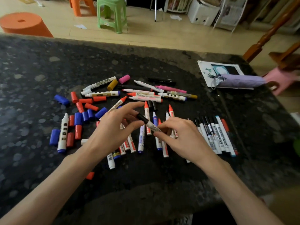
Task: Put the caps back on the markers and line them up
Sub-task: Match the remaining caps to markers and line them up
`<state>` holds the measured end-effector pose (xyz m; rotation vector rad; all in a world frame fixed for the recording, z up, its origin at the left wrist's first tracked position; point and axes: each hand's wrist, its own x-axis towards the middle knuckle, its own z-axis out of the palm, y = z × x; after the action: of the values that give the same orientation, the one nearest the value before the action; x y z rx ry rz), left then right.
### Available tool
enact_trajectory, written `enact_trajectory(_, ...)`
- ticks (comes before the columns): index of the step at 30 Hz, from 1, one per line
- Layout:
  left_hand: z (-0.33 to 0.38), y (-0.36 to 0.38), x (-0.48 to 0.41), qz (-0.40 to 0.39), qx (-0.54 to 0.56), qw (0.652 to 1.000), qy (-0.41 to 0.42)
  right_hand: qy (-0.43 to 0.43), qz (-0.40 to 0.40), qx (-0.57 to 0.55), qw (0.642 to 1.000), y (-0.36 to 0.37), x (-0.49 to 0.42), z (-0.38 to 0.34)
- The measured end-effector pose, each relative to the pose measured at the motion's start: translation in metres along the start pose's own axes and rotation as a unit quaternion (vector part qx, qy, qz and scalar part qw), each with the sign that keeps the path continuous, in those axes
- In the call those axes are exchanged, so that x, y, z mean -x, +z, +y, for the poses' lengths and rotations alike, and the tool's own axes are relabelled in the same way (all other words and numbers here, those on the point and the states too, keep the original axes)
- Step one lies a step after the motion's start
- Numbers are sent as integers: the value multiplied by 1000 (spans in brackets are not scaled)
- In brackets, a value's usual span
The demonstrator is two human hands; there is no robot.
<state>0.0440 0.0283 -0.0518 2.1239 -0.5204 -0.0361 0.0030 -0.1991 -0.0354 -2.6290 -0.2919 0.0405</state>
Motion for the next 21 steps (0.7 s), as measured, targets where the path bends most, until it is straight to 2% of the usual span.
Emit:
enact_trajectory(3, -1, 2, 0, -2, -8, 1000, -5, 102, 9, 13, 995, -13, 9, 20)
enact_trajectory(7, -4, 3, 1, 3, -44, 999, -11, 250, 90, 42, 963, -34, 24, 59)
enact_trajectory(10, -3, 4, -1, 8, -44, 999, -11, 318, 59, 93, 942, -41, 32, 76)
enact_trajectory(17, -3, 5, 0, 0, -61, 998, -10, 350, 29, 123, 928, -36, 28, 78)
enact_trajectory(21, -4, 1, -2, 15, -62, 998, -23, 340, 41, 149, 927, -35, 24, 73)
